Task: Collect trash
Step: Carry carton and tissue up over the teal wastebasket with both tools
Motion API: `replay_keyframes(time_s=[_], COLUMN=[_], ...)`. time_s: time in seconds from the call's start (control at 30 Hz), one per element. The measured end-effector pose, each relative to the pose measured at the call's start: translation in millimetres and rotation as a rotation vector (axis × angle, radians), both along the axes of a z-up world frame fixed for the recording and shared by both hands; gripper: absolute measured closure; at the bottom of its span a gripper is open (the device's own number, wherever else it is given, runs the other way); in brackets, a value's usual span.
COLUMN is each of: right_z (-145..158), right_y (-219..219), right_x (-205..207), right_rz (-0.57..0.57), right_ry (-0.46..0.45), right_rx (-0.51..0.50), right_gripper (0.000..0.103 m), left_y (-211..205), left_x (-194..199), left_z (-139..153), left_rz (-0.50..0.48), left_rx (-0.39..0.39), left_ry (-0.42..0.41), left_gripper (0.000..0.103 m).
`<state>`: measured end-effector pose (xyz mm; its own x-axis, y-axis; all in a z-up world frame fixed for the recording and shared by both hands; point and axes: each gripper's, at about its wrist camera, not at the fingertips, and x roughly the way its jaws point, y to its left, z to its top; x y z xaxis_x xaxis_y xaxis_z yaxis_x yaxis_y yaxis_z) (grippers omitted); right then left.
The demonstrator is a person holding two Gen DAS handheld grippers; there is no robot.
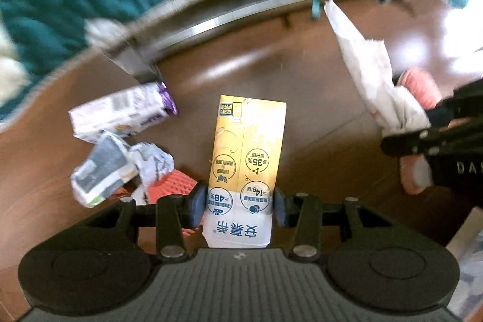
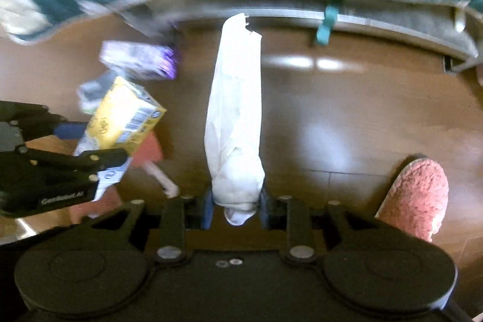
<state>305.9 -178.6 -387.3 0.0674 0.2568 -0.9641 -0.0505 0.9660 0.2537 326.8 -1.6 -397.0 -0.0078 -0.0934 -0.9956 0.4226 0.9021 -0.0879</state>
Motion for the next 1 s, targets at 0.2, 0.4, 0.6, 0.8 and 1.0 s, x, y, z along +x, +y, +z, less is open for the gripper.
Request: replay_keyframes(time_s=[0.2, 0.4, 0.6, 0.8, 1.0], right_z=[81.4, 157.8, 226.0, 279.2, 332.6], right_y=[-1.8, -9.1, -24.5, -33.8, -36.6], right_x=[-26.4, -57.9, -79.2, -82.5, -75.6], right_rz=[0.01, 0.041, 0.053, 0.051, 0.068], right_ry=[-0.162, -0.336, -0.484, -0.592, -0.689], right_rx=[0.027, 0.063, 0.083, 0.07, 0.066], right_gripper=[0.075, 0.075, 0.075, 0.075, 0.075], left_y=[0.8, 4.2, 1.8, -2.2, -1.8], left_x=[-11.4, -32.7, -45.7, -54.5, -51.8], left_z=[89.4, 168.5, 238.8, 294.6, 347.1], left_rz=[0.091, 0.186, 0.258, 0.309, 0.353], left_rx=[-0.031, -0.06, -0.123, -0.177, -0.229], left_ry=[-0.134, -0.284, -0.421, -0.523, -0.61], left_gripper=[0.06, 0.06, 0.06, 0.06, 0.06])
